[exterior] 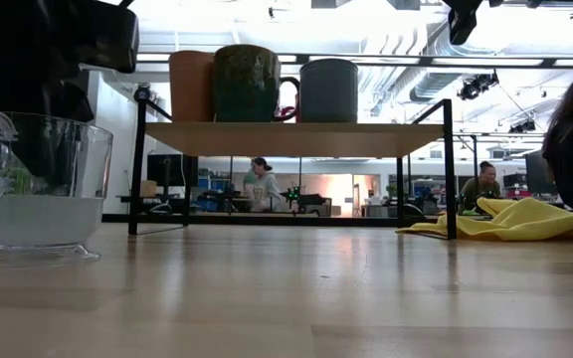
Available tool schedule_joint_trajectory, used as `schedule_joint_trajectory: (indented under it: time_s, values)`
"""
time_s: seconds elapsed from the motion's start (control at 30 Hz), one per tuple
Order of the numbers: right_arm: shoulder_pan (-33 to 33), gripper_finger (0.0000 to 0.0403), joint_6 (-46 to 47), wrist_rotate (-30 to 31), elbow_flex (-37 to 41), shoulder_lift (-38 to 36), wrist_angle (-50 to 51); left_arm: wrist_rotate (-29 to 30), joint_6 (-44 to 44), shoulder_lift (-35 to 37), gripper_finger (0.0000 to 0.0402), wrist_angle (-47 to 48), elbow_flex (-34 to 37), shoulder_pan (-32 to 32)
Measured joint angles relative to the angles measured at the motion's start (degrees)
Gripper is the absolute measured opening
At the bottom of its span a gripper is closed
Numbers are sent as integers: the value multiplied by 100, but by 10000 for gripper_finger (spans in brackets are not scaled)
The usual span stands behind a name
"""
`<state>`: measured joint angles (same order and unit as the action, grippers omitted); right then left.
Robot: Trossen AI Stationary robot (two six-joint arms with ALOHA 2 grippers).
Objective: Stack small to large cups/mugs on shelf
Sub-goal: Put the transparent mug on the shelf
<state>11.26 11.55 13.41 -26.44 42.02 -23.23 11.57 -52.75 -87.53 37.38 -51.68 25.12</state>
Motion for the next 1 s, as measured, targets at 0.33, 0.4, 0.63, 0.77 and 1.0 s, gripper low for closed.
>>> schedule_joint_trajectory:
  time_s: [0.33,0.4,0.63,0.77,1.0]
  values:
    - [0,81,-2,0,0,2,7,44,7,0,19,10,0,0]
    - [-1,81,-2,0,0,2,7,54,12,0,9,4,0,0]
    - [-1,81,10,0,0,2,7,130,103,350,5,109,0,0]
    - [1,81,10,0,0,2,7,320,85,730,2,171,0,0]
    - [0,81,202,0,0,2,-32,451,-303,1063,1,260,-114,-73]
